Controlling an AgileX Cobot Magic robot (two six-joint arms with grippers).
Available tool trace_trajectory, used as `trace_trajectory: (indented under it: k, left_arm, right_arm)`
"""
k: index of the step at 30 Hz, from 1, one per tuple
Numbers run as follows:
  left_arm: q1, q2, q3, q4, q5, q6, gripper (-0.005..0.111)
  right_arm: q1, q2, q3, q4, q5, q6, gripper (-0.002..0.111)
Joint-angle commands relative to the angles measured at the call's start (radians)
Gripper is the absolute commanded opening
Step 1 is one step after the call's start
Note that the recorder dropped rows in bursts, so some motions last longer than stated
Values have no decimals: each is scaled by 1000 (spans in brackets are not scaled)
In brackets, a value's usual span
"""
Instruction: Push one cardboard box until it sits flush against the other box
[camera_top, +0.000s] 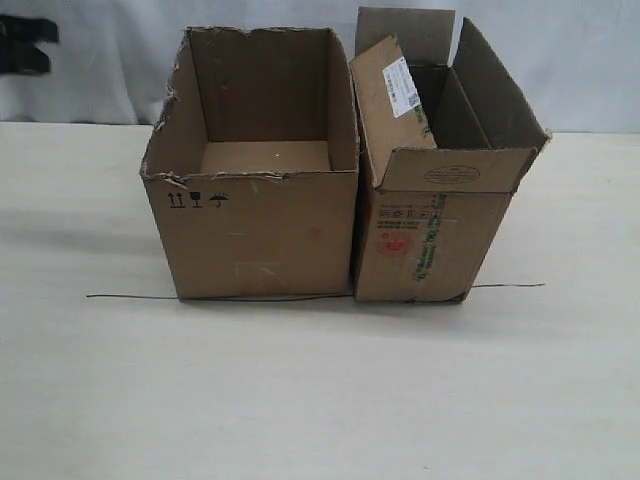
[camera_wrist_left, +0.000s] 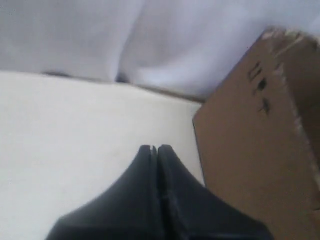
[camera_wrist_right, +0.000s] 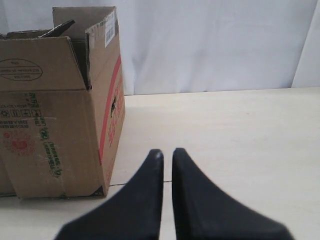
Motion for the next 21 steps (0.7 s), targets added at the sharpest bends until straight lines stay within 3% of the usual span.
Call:
trace_trajectory:
  k: [1,7,12,16,21]
  left_arm:
    - [1,-402,264,13,-263,-28,0]
    - [1,-941,727,13,-596,-26,0]
    - [1,-1102,1022,15,-668,-26,0]
    - [1,-1102,1124,19,-627,-26,0]
    - [1,-1102,1148,19,-571,-26,0]
  right_arm:
    - [-6,-3,5,2,-6,-2,5]
    - [-6,-3,5,2,-6,-2,5]
    - [-6,-3,5,2,-6,-2,5]
    - [-6,-3,5,2,-6,-2,5]
    - [-6,-3,5,2,-6,-2,5]
